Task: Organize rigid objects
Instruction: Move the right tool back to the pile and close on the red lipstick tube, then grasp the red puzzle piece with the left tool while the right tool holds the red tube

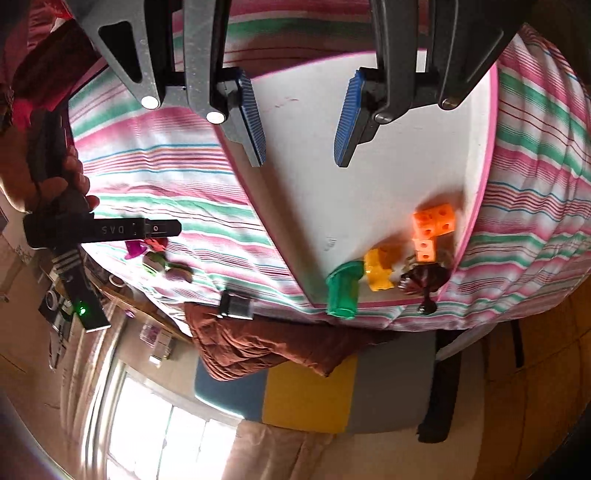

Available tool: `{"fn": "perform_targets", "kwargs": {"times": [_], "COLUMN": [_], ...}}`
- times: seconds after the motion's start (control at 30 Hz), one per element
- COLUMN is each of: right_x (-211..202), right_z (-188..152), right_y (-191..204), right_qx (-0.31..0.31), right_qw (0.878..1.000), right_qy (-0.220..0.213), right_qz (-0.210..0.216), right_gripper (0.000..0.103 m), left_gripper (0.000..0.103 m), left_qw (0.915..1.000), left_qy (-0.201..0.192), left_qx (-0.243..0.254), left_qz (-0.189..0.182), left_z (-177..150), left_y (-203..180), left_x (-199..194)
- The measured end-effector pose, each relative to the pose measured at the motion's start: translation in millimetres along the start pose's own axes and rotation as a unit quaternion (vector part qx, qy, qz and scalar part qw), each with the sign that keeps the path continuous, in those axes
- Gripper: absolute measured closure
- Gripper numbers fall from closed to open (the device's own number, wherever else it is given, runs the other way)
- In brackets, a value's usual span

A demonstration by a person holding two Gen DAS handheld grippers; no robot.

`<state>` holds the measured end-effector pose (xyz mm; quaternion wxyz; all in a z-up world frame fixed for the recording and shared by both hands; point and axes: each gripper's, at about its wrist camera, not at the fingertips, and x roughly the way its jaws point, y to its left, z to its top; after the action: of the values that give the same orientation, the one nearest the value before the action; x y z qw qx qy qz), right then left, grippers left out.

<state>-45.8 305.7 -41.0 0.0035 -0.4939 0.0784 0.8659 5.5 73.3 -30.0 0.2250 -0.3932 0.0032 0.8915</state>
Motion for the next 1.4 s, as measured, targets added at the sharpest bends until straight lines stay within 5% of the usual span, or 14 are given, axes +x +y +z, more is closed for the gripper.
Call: {"fn": "perform_targets", "kwargs": {"times": [0.17, 0.37, 0.67, 0.83, 1.03, 1.1, 1.23, 1.4], "right_x": [-11, -10, -7, -10, -12, -6, 5, 2], "right_z": [8, 13, 3, 1, 0, -2, -7, -7], "right_y": [-55, -108, -124, -128, -121, -115, -116, -128], "right_qx": [0.028, 0.056, 0.022, 0.054, 0.023, 0.007, -0.002, 0.030], "right_qw": [0.998, 0.997, 0.998, 0.998, 1.000, 1.000, 0.999, 0.998], "right_qy": [-0.009, -0.004, -0.037, -0.013, -0.019, 0.001, 0.041, 0.049], "right_qz": [-0.047, -0.053, -0.053, 0.020, -0.009, -0.018, -0.032, -0.025], "right_gripper": [0.044, 0.040, 0.035, 0.035, 0.035, 0.040, 0.069, 0.076], "left_gripper": [0.064, 0.064, 0.064, 0.064, 0.064, 0.064, 0.064, 0.064], "left_qw": [0.9999, 0.9999, 0.9990, 0.9988, 0.9987, 0.9984, 0.9976, 0.9962], "left_qy": [0.003, 0.008, 0.016, 0.017, 0.020, 0.023, 0.023, 0.024], "left_qx": [-0.002, 0.005, 0.037, 0.044, 0.043, 0.048, 0.059, 0.076], "left_qz": [-0.013, -0.014, -0.021, -0.014, -0.016, -0.018, -0.026, -0.035], "left_z": [-3, -4, -4, -5, -6, -6, -5, 2], "left_y": [-11, -22, -46, -51, -57, -62, -73, -89], "left_x": [-8, -12, -7, -6, -4, -3, -2, 3]}}
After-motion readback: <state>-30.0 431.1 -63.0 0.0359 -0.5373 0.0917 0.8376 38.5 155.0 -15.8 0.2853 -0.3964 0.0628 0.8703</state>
